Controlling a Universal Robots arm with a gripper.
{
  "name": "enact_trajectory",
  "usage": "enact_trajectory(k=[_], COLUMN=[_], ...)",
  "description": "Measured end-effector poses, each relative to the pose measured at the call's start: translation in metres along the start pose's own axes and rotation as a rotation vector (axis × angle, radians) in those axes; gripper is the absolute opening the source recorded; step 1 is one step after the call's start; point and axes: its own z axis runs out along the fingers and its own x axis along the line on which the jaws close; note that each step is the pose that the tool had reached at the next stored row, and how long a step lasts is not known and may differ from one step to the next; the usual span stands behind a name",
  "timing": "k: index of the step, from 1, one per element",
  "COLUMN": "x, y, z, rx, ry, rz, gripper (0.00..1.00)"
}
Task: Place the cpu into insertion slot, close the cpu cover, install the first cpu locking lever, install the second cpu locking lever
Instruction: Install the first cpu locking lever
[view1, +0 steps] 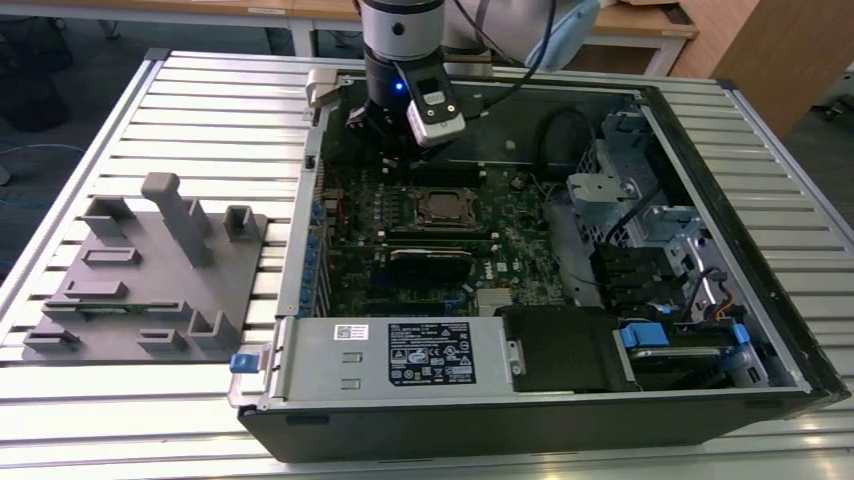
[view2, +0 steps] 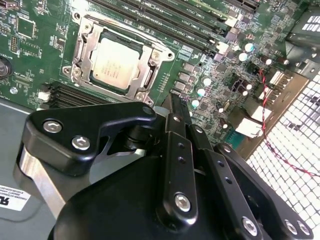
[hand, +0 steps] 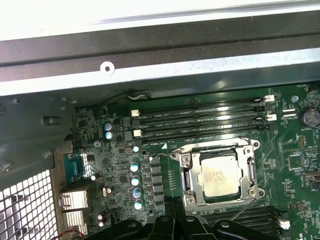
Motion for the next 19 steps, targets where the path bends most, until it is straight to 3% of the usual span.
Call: enact_trajectory(k=[4,7,12,13,14,17,19], x=[0.0002,0.0002,0.0002,0.0001,0.0001,0.0002,0.0002], y=[-0.0001,-0.0001,-0.0001,0.0,0.0,0.0,-0.0001], z=[0.0,0.0001,0.0002,0.0005,0.0007,0.001,0.0008], rx=[0.0001,0.0016,0.0018,0.0018,0.0029,0.0079,0.0092], ry=[0.0002,0.0112,0.0127,0.0163,0.0245,0.0596,0.0663], rz=[0.0,0.0,0.0,0.0,-0.001,-0.001,-0.001], gripper=[0.1,0.1,0.1,0.1,0.1,0.1,0.1])
